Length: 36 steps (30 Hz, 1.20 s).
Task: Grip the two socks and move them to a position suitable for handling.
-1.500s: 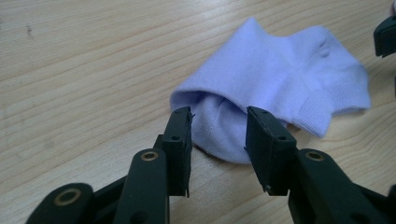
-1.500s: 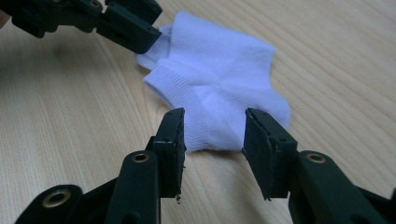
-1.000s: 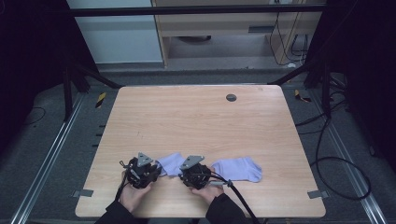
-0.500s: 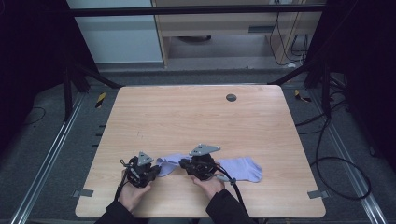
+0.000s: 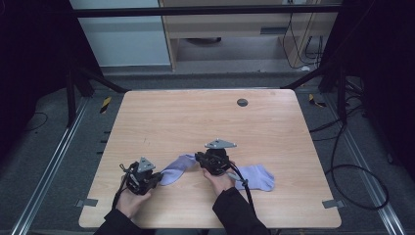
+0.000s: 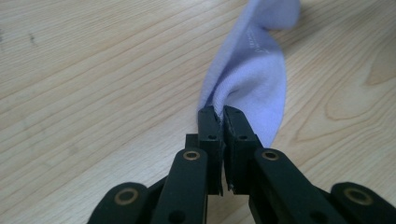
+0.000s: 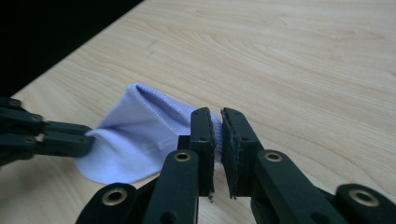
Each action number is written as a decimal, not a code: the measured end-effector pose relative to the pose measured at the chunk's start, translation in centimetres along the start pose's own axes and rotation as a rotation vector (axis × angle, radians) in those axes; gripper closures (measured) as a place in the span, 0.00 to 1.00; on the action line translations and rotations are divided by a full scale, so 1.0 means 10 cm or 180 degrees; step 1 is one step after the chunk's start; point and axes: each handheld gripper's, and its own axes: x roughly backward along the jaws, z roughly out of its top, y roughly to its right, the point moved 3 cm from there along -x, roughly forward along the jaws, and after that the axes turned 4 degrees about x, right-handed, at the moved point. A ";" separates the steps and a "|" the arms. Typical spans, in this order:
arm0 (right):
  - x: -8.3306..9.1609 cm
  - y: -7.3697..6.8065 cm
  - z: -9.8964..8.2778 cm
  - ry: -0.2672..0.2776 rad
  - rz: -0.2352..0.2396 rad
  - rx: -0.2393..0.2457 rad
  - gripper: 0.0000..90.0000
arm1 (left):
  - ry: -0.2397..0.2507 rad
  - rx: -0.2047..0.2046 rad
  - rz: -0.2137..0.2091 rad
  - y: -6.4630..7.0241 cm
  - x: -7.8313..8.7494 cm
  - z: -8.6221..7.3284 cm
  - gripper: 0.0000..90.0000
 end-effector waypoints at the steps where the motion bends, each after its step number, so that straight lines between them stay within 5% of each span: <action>1: -0.02 0.00 -0.01 -0.0016 -0.0019 0.0002 0.93 | -0.0008 0.0015 0.0013 -0.02 0.00 0.00 0.95; 5: -0.10 -0.01 -0.02 -0.0016 -0.0105 0.0019 0.92 | 0.0022 0.0064 0.0101 -0.06 -0.02 0.01 0.93; 8: -0.13 0.00 -0.02 -0.0011 -0.0199 0.0075 0.91 | 0.0091 0.0121 0.0217 -0.10 -0.02 0.01 0.82; 20: -0.13 0.13 -0.03 -0.0082 -0.0465 0.0237 0.67 | 0.0427 0.0525 0.0355 -0.17 0.05 0.05 0.67; 26: -0.23 0.18 -0.11 -0.0361 -0.0506 0.0249 0.67 | 0.0388 0.0664 0.0367 -0.21 -0.06 0.09 0.69; 36: -0.33 0.21 -0.19 -0.0569 -0.0603 0.0292 0.81 | 0.0149 0.0561 0.0308 -0.09 -0.20 0.08 0.85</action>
